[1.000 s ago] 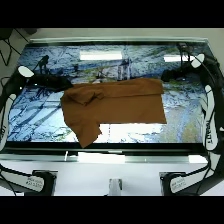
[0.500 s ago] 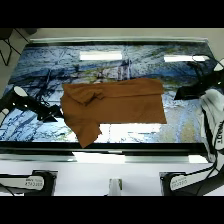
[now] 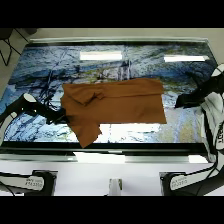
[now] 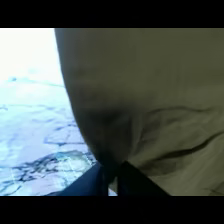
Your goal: Fold the shirts.
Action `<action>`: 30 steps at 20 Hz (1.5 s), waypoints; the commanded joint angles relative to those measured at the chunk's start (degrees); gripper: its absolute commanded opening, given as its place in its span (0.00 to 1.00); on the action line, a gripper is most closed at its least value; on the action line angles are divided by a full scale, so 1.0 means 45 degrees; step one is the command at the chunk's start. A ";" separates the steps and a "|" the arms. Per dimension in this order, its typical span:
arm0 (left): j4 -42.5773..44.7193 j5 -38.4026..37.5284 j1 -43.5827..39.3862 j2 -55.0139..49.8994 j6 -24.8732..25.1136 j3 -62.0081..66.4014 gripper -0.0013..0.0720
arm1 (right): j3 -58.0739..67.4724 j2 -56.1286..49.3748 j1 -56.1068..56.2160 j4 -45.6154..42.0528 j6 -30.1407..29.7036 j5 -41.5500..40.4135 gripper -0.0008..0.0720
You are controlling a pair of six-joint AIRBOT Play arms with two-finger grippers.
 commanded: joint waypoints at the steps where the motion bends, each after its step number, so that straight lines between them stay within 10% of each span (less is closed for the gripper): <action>1: -0.0083 0.0393 -0.0073 -0.0087 -0.0029 0.0068 0.07 | -0.1302 0.0000 -0.0015 -0.0175 0.0058 -0.0311 0.79; 14: -0.0078 0.0384 -0.0078 0.0826 0.0170 0.0248 0.07 | -0.4163 -0.0767 0.0510 0.2438 0.0534 -0.2691 0.74; 16: -0.0078 0.0384 -0.0073 0.0928 0.0209 0.0248 0.07 | -0.4163 -0.0835 0.1069 0.2390 0.0568 -0.3123 0.56; 18: -0.0078 0.0384 -0.0024 0.1078 0.0384 0.0262 0.07 | -0.4124 -0.0801 0.1457 0.2220 0.0597 -0.3453 0.04; 24: -0.0078 0.0189 0.0792 0.3162 0.0850 0.3410 0.06 | -0.1302 0.1695 0.1481 0.2108 -0.1010 -0.3439 0.04; 30: 0.0520 0.1200 0.0797 0.6421 0.0427 1.3653 0.06 | 0.4556 0.7684 0.1481 0.0180 -0.1025 -0.6829 0.04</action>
